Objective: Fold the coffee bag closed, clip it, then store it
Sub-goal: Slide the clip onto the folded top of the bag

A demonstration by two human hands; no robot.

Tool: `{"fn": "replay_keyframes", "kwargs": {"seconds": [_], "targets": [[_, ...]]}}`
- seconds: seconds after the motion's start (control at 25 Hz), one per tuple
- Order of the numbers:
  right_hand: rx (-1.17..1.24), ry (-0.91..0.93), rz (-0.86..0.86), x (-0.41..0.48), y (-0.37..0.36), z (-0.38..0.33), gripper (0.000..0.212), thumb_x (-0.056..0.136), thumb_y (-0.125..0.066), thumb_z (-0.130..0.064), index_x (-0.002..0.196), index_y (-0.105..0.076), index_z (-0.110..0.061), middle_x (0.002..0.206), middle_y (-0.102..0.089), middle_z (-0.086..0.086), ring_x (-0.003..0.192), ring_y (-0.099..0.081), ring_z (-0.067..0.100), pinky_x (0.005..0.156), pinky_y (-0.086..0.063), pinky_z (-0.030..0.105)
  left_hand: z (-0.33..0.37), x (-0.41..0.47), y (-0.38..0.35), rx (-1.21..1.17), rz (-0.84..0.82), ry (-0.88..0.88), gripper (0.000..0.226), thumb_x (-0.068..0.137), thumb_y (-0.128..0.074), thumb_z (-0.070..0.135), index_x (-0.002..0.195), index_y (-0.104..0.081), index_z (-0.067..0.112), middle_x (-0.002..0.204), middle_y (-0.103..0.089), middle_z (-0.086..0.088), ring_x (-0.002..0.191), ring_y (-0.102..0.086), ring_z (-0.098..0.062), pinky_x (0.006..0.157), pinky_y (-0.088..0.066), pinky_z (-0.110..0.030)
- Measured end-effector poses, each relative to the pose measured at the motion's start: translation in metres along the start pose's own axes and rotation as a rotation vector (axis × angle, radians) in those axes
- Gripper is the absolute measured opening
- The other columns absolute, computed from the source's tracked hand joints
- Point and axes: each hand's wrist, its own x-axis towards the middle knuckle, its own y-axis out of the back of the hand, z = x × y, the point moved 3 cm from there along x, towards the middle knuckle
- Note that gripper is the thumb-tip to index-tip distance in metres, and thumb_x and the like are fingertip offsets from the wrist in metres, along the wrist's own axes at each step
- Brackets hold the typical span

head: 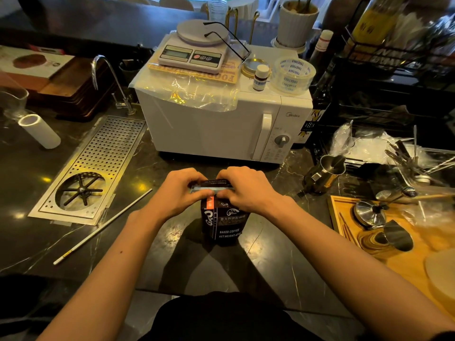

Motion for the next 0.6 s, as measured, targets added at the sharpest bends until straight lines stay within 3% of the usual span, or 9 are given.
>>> {"fn": "replay_keyframes", "kwargs": {"seconds": [0.16,0.28,0.44,0.6], "targets": [[0.113,-0.029,-0.065,-0.006,0.009,0.01,0.035,0.085,-0.069,-0.043,0.114,-0.064,-0.023,0.105,-0.066,-0.002,0.097,-0.06,0.017,0.076,-0.05,0.036,-0.003,-0.003,-0.001,-0.055,0.023,0.022,0.024,0.081,-0.077,0.026,0.1,-0.073,0.011,0.088,-0.066,-0.001,0.082,-0.061,-0.009,0.07,-0.048,-0.024],[0.243,-0.084,-0.032,-0.014,0.006,0.017,0.028,0.084,-0.073,-0.03,0.109,-0.069,-0.018,0.097,-0.061,-0.005,0.096,-0.06,0.016,0.077,-0.047,0.03,-0.002,-0.006,-0.002,-0.011,0.03,0.007,0.022,0.083,-0.075,0.027,0.101,-0.073,0.014,0.086,-0.064,0.0,0.08,-0.06,-0.009,0.069,-0.049,-0.025],[0.241,-0.108,0.055,-0.022,0.001,0.013,0.027,0.085,-0.073,-0.027,0.109,-0.07,-0.017,0.099,-0.065,0.0,0.09,-0.058,0.014,0.074,-0.043,0.027,0.006,-0.006,-0.004,0.005,-0.006,-0.039,0.025,0.083,-0.075,0.028,0.103,-0.072,0.013,0.089,-0.064,0.001,0.081,-0.06,-0.007,0.071,-0.048,-0.022],[0.295,-0.064,0.016,-0.028,0.002,0.022,0.03,0.085,-0.073,-0.028,0.113,-0.068,-0.017,0.102,-0.065,0.0,0.091,-0.057,0.011,0.078,-0.046,0.026,0.009,-0.009,-0.009,-0.084,-0.01,-0.016,0.025,0.082,-0.077,0.026,0.103,-0.073,0.013,0.09,-0.066,0.0,0.084,-0.062,-0.012,0.071,-0.048,-0.025]]}}
